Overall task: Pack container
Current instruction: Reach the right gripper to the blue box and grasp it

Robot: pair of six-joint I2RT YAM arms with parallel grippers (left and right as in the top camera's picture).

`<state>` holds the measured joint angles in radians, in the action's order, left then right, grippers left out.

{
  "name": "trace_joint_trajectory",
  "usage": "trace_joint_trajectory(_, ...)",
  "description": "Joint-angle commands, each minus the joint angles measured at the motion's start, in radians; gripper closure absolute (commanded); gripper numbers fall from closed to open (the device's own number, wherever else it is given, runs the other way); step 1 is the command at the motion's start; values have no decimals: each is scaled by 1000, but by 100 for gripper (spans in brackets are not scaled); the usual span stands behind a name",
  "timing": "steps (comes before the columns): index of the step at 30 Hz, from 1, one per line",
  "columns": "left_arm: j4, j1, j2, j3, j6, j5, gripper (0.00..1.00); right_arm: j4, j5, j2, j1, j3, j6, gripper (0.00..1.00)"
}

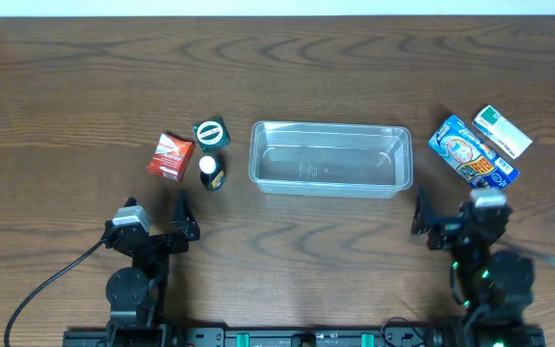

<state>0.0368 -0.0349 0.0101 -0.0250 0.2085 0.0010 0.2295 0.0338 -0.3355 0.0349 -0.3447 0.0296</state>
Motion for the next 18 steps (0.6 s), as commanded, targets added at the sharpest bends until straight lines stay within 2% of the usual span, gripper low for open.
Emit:
trace_joint_trajectory(1, 36, -2, -6, 21, -13, -8, 2, 49, 31, -209, -34, -187, -2, 1)
trace_joint_trajectory(11, 36, -2, -6, 21, -13, -8, 2, 481, 150, -858, -103, -857, -2, 1)
trace_joint_trajectory(14, 36, -2, -6, 21, -13, -8, 2, 552, 126, -949, -114, -962, -33, 1)
trace_joint_trajectory(18, 36, -2, -6, 21, -13, -8, 2, 544, 8, -993, -145, -985, -119, 1)
